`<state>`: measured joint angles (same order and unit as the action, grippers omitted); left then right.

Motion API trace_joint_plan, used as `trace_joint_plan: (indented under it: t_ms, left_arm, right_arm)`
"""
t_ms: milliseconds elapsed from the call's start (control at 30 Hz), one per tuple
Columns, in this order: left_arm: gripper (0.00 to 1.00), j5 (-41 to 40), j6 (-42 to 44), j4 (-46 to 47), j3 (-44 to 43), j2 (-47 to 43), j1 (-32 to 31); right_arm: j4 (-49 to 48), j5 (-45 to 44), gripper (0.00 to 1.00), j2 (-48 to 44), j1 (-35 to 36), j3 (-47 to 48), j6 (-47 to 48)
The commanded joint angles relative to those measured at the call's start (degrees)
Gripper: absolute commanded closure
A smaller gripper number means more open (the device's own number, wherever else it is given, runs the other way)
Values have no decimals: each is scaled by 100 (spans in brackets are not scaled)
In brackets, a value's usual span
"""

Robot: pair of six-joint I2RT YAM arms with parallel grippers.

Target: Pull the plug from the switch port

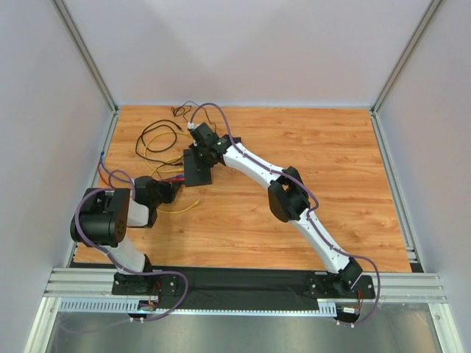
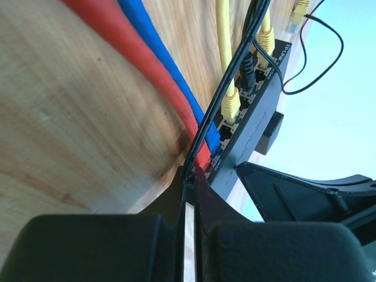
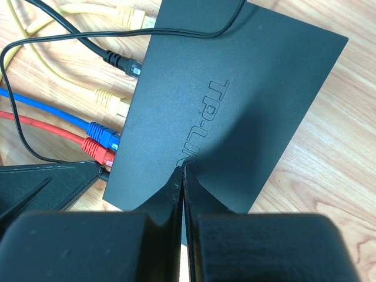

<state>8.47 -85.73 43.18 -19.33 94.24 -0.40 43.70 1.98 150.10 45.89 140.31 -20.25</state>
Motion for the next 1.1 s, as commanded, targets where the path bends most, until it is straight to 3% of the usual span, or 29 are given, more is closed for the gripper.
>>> trace_joint_plan:
  t_ms: [0, 233, 400, 533, 800, 1067]
  left_arm:
    - [100, -364, -154, 585, 210, 112, 137]
    - [100, -328, 39, 710, 263, 78, 234]
    - [100, -486, 539, -335, 97, -537, 278]
    - [100, -566, 689, -565, 0, -872, 286]
    - [100, -65, 540, -521, -308, -239, 295]
    - [100, -645, 1155, -1819, -466, -801, 410]
  right_arm:
    - [885, -514, 100, 538, -124, -144, 30]
    - [1026, -444, 100, 625, -133, 31, 56]
    - [1035, -435, 100, 617, -142, 14, 65]
    - [1026, -426, 100, 625, -142, 14, 56]
    - [1088, -312, 100, 643, -168, 58, 74]
    - [1193, -286, 100, 634, -177, 14, 118]
